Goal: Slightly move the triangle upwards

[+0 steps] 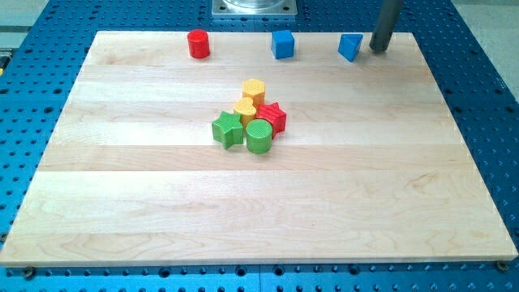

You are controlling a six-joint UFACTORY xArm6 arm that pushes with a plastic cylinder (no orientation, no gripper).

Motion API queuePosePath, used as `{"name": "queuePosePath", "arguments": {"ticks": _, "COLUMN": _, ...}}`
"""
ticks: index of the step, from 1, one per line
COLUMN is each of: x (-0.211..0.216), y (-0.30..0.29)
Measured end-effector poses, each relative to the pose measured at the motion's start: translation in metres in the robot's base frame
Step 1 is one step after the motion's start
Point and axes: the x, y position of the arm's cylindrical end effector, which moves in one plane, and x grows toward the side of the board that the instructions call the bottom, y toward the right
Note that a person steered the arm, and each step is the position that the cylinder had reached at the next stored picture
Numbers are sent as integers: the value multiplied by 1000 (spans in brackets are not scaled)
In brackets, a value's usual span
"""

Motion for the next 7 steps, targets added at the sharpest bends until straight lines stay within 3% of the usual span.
{"name": "queuePosePath", "arguments": {"ticks": 2, "x": 2, "y": -39}}
{"name": "queuePosePath", "arguments": {"ticks": 3, "x": 22, "y": -91}}
{"name": "queuePosePath", "arguments": {"ticks": 4, "x": 52, "y": -69}}
{"name": "queuePosePath", "arguments": {"ticks": 5, "x": 60, "y": -95}}
{"name": "queuePosePath", "arguments": {"ticks": 7, "x": 77, "y": -86}}
